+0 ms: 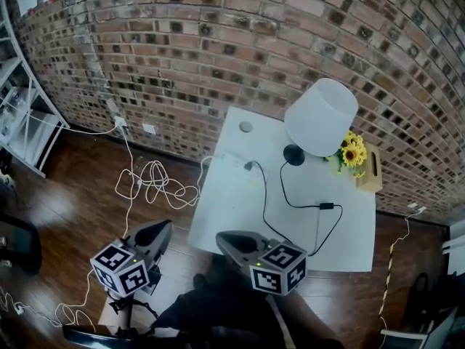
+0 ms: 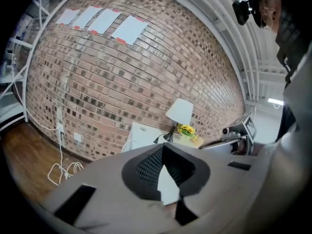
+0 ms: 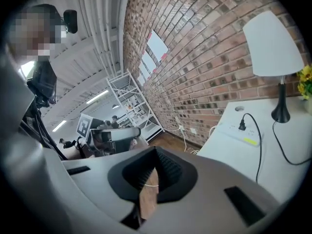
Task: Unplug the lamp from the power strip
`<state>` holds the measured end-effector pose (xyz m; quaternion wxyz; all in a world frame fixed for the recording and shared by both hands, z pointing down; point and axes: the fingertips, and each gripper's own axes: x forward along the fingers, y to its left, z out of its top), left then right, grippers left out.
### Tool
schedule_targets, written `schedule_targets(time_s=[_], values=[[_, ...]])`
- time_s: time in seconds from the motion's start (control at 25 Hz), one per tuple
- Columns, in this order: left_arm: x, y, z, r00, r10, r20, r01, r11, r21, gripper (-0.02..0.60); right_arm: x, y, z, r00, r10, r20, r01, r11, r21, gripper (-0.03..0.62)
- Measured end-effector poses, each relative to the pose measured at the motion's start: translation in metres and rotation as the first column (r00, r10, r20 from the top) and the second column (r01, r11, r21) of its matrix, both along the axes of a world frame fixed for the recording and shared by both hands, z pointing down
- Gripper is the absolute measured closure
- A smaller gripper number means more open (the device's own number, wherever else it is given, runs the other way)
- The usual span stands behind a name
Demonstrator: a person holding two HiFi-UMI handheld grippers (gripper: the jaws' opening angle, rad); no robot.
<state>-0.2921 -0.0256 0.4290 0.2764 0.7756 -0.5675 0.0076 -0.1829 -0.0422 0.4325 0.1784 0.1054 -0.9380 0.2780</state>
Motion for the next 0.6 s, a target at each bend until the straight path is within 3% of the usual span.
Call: schedule_targets(time_s=[0.16, 0.4, 0.6], values=[[-0.002, -0.024, 0.002, 1.000, 0.004, 0.023, -0.003, 1.000, -0.022, 0.565, -0.004, -0.026, 0.002, 1.000, 0.005, 0.008, -0.005, 1.000, -0.007, 0.605], [0.022, -0.070, 0.016, 0.997, 0.073, 0.038, -0.070, 0.994, -0.080, 0.565, 0.008, -0.069, 0.019, 0.999, 0.040, 0.001, -0.040, 0.999, -0.032, 0.606], [0.043, -0.108, 0.026, 0.984, 0.143, 0.111, -0.130, 0.985, -0.118, 0.565, 0.017, -0.106, 0.038, 0.998, 0.051, -0.025, -0.052, 0.998, -0.023, 0.606]])
